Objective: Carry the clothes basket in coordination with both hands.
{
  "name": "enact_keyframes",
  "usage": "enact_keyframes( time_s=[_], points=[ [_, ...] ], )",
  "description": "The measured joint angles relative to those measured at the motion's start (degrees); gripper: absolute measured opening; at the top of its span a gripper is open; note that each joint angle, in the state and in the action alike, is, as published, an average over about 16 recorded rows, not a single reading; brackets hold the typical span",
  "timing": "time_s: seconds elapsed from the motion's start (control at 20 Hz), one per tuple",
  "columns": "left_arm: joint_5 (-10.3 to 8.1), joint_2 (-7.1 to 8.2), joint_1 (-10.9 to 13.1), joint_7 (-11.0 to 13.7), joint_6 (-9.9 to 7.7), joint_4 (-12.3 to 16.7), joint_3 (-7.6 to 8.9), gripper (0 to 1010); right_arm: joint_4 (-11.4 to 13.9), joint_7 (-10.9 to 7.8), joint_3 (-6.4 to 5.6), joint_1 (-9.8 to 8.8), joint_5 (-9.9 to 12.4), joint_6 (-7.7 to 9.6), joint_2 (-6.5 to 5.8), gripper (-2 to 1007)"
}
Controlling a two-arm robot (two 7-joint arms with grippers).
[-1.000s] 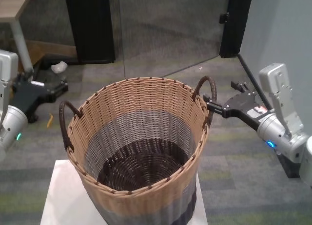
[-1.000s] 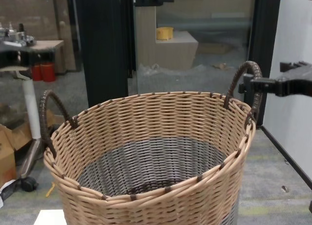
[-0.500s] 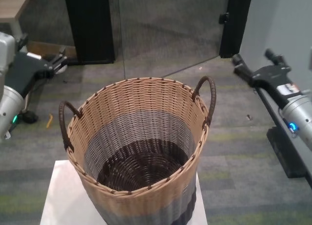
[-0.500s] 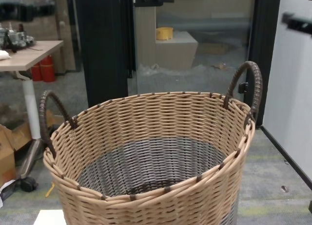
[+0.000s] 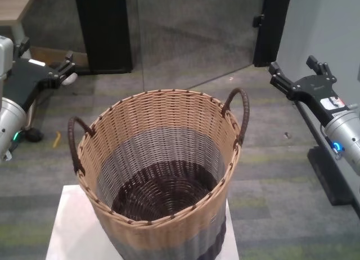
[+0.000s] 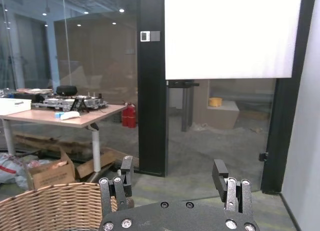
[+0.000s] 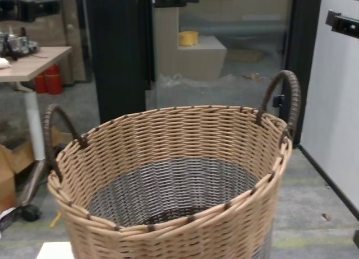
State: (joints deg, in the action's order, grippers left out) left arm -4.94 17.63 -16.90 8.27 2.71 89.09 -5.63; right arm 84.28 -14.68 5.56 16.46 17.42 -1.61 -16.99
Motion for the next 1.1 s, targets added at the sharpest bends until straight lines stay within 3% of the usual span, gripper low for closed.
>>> enact_keyframes(
  time_s=[1.1],
  points=[
    [0.47,0.19,0.20,-0.50,-0.21,-0.22,-0.28,1000,-0.28,-0.64,0.70,0.23,-0.45,0.39,-0.45,1005]
  ],
)
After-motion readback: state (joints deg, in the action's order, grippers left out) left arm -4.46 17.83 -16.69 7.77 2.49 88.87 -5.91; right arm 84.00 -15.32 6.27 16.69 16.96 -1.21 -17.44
